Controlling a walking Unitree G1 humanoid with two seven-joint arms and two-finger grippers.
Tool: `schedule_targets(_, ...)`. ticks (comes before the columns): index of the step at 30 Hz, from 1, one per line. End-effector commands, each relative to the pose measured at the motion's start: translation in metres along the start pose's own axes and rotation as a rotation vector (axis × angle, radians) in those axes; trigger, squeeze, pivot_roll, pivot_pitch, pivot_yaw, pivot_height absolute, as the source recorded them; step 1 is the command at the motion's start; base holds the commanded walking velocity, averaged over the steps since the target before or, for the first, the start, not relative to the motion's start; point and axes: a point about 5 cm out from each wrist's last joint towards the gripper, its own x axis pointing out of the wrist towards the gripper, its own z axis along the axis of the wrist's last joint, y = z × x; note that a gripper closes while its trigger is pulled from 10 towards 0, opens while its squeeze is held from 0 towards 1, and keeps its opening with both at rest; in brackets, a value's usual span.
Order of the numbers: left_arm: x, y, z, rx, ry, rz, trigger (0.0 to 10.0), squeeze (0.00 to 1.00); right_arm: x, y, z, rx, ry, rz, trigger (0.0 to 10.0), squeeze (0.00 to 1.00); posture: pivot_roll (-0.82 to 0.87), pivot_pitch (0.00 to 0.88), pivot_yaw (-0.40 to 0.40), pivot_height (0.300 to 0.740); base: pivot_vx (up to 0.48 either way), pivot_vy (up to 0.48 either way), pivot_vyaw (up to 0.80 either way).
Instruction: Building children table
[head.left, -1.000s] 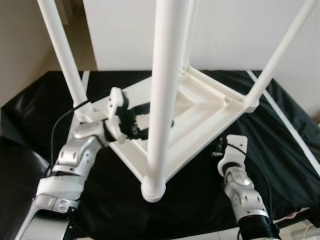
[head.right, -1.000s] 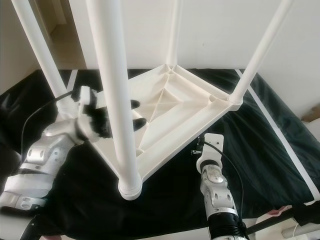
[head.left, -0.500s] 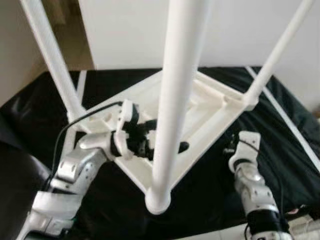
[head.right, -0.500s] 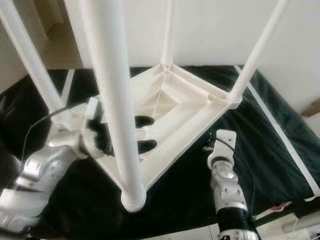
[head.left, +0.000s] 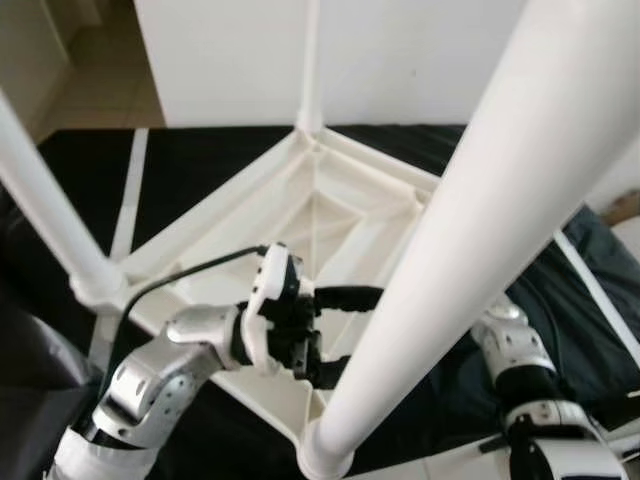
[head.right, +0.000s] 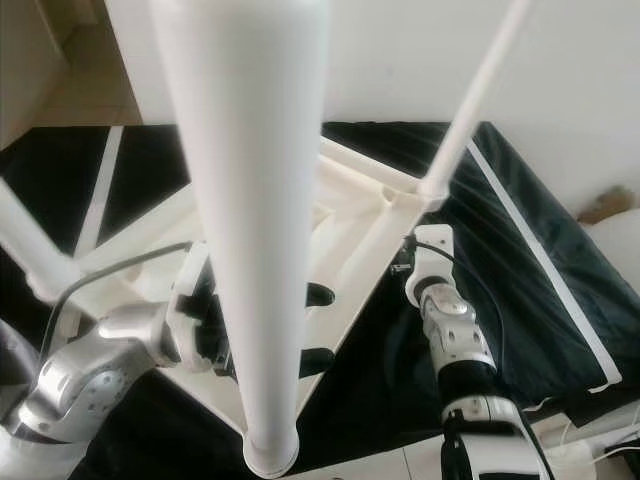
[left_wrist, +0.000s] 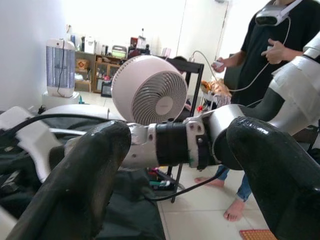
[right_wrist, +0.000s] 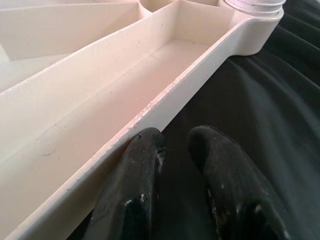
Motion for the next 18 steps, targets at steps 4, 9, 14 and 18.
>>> schedule_targets(4,0.006,-0.006,0.001,0.003,0.003,-0.014,10.0,0.00,0.007,0.029,-0.005,-0.033,0.016,0.169,10.0,0.00,0.07,0.087,-0.117,0.740,0.000,0.000,0.00)
schedule_targets(9,0.010,-0.008,0.002,-0.002,0.004,-0.003,10.0,0.00,0.012,0.038,-0.002,-0.075,-0.009,0.198,10.0,0.00,0.07,0.088,-0.101,0.740,0.000,0.000,0.00)
schedule_targets(14,0.008,0.008,0.000,0.030,0.023,0.087,10.0,0.00,0.011,0.024,0.002,-0.047,-0.047,0.109,10.0,0.00,0.05,0.083,-0.086,0.740,0.000,0.000,0.00)
schedule_targets(18,-0.018,0.049,0.004,0.139,0.074,0.348,10.0,0.00,-0.003,0.000,-0.008,0.019,-0.089,-0.012,10.0,0.00,0.01,0.073,-0.057,0.740,0.000,0.000,0.00)
